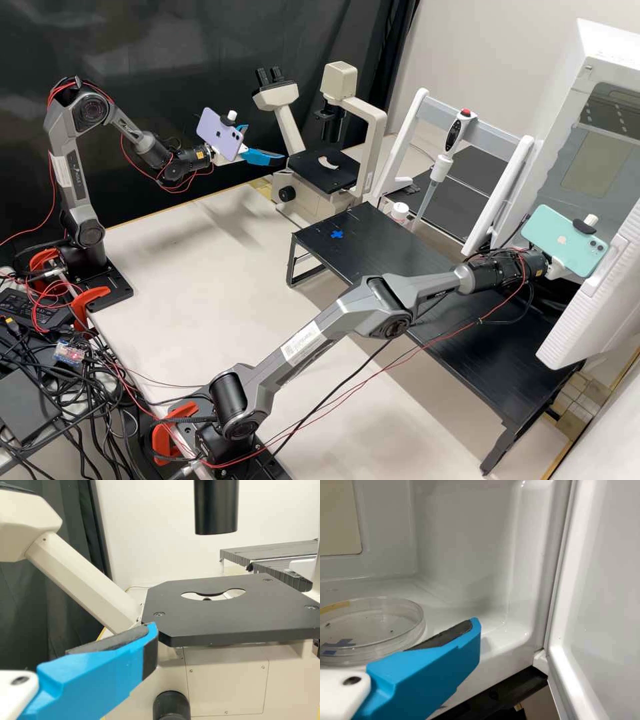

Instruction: Move the petri dish to the microscope

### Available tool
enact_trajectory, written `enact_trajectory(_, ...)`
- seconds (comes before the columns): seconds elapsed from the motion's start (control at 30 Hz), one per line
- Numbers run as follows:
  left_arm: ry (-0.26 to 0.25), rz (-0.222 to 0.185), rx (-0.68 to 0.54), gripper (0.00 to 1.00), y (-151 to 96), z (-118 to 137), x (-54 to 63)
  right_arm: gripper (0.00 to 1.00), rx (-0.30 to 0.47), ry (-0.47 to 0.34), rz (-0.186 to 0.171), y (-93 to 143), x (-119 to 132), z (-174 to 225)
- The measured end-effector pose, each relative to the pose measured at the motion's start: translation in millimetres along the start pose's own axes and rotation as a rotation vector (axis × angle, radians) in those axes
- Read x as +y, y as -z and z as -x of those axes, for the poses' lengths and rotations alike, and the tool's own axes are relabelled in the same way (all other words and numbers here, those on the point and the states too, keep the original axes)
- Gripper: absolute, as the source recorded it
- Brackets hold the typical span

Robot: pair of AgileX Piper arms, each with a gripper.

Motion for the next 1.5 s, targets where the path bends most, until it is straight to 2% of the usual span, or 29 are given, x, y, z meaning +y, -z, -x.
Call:
enact_trajectory(0.6,0.0,0.0,0.0,1.0,0.0,0.0,0.0,0.0,-0.004,0.004,-0.002,-1.3,-1.3,-0.3)
enact_trajectory(0.87,0.0,0.0,0.0,1.0,0.0,0.0,0.0,0.0,-0.01,0.009,0.013,-2.7,-1.5,1.0)
enact_trajectory(0.97,0.0,0.0,0.0,1.0,0.0,0.0,0.0,0.0,-0.01,0.011,0.002,-3.0,-2.0,0.9)
enact_trajectory(1.5,0.0,0.0,0.0,1.0,0.0,0.0,0.0,0.0,-0.007,0.028,0.0,-2.8,0.3,8.5)
